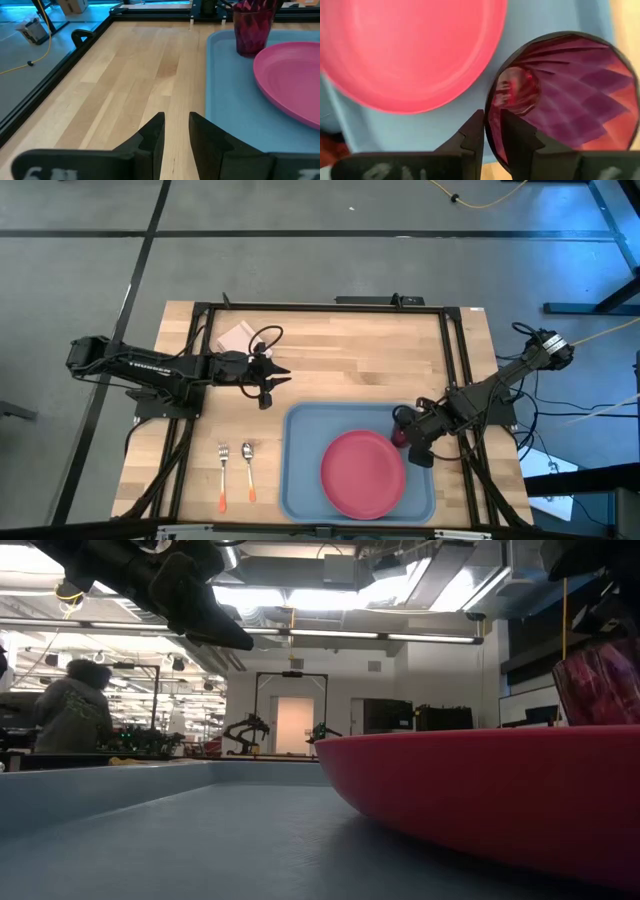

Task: Pick and place plate/cup/fork/spoon on tray
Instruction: Put the red cup on the serving tray to the top right of the plate

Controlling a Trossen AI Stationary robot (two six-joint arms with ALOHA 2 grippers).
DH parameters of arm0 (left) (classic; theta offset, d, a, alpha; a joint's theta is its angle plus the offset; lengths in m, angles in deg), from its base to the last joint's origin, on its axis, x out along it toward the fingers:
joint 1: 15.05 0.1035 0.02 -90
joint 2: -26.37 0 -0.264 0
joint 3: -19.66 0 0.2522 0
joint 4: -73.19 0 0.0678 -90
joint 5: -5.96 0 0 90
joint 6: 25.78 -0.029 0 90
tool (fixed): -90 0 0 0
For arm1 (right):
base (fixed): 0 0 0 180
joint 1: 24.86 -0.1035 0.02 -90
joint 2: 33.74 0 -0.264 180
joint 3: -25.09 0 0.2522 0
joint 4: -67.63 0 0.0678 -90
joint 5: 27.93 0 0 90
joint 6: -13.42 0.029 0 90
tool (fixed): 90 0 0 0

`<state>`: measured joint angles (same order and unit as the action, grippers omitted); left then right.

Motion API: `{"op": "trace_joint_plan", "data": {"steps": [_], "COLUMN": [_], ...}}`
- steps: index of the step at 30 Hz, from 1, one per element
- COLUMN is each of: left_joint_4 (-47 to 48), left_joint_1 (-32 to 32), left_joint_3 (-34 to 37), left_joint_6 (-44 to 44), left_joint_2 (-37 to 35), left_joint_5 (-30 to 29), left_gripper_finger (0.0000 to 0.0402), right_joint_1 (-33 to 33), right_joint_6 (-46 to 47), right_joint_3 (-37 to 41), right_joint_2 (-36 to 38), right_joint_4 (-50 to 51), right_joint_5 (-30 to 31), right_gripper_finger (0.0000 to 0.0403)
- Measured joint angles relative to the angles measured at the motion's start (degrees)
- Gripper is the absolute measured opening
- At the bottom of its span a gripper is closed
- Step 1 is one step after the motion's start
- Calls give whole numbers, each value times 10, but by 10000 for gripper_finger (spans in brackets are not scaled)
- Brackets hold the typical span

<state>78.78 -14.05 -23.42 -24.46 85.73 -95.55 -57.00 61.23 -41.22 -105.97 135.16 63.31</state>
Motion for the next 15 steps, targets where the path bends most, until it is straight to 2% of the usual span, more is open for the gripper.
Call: {"op": "trace_joint_plan", "data": {"steps": [15], "left_joint_4": [0], "left_joint_1": [0], "left_joint_3": [0], "left_joint_6": [0], "left_joint_2": [0], "left_joint_5": [0], "left_gripper_finger": [82], "right_joint_1": [0], "right_joint_6": [-1], "right_joint_3": [-30], "right_joint_2": [0], "right_joint_4": [9], "right_joint_5": [-12], "right_gripper_finger": [68]}}
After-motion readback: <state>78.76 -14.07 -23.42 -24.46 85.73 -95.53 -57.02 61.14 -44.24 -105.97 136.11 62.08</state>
